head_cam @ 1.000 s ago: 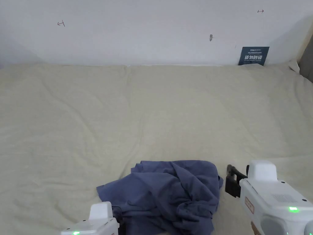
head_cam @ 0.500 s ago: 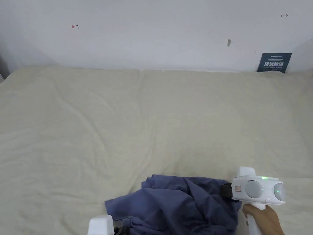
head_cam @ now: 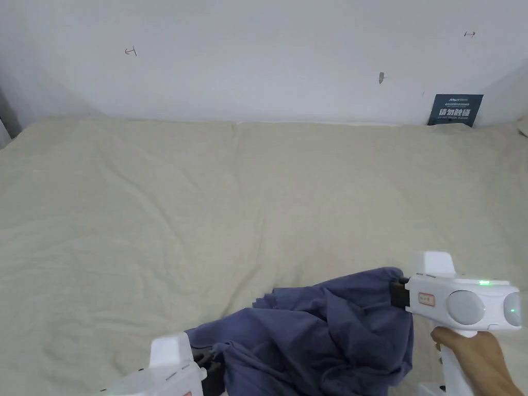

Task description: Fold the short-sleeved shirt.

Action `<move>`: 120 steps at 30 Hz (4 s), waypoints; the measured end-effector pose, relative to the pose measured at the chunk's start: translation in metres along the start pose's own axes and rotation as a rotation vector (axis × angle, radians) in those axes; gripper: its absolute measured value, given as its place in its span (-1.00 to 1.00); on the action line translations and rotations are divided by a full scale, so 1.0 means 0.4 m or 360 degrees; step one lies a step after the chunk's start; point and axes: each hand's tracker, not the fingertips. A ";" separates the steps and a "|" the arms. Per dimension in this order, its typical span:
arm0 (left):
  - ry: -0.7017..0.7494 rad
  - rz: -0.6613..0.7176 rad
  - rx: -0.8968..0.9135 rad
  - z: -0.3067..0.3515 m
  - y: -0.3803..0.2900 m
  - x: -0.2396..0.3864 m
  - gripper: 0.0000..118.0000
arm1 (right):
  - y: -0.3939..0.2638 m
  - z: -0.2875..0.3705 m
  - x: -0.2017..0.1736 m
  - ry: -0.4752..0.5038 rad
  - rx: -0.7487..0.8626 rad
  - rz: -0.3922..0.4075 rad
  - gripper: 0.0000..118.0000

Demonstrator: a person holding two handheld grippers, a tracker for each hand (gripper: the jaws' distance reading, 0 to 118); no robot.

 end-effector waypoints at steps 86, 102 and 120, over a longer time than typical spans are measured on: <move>0.0443 -0.0187 0.0460 0.241 0.112 -0.154 0.83 | -0.249 0.388 -0.065 -0.0278 0.0610 -0.0133 0.88; 0.0152 -0.0366 0.0847 0.188 0.199 0.063 -1.00 | -0.180 0.486 -0.157 -0.0482 0.0989 0.0037 -0.77; 0.0217 -0.0339 -0.0123 -0.409 0.470 -0.092 0.72 | -0.123 0.256 -0.071 -0.0537 0.0687 -0.0011 -0.76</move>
